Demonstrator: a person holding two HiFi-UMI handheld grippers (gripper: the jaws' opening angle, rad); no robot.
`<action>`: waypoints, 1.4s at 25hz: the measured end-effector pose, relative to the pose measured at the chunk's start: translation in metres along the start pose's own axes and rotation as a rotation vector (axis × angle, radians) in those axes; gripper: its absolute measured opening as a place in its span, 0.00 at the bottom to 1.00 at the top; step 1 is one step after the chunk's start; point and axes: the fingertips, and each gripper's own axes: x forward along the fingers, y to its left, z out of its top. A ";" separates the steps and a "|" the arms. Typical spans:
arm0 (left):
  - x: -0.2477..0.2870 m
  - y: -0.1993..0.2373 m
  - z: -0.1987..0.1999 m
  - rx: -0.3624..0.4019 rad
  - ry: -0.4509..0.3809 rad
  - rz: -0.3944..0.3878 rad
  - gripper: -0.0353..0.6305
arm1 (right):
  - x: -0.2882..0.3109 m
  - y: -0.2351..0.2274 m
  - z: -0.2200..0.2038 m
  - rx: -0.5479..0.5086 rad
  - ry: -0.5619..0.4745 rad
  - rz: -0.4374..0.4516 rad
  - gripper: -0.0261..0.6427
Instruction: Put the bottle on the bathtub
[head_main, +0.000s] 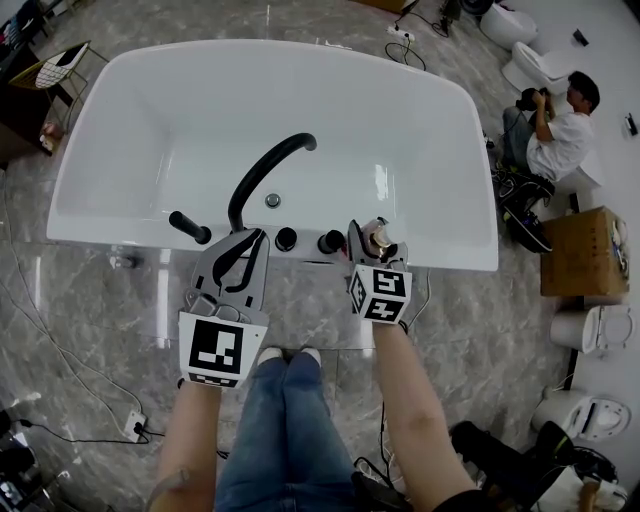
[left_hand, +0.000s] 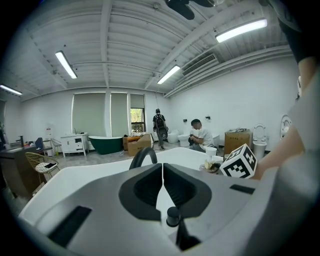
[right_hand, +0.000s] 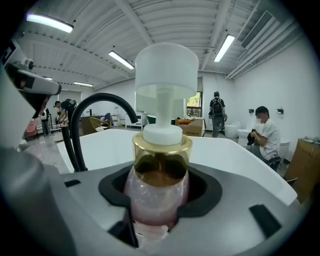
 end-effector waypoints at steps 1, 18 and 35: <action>-0.001 -0.001 0.001 0.001 0.000 -0.002 0.06 | -0.001 0.001 -0.002 -0.001 0.016 0.001 0.36; -0.003 -0.006 0.014 0.007 -0.008 -0.009 0.06 | -0.019 0.009 -0.013 -0.046 0.145 0.011 0.43; -0.009 -0.024 0.074 -0.014 -0.043 -0.018 0.06 | -0.081 0.001 0.028 0.020 0.198 0.045 0.49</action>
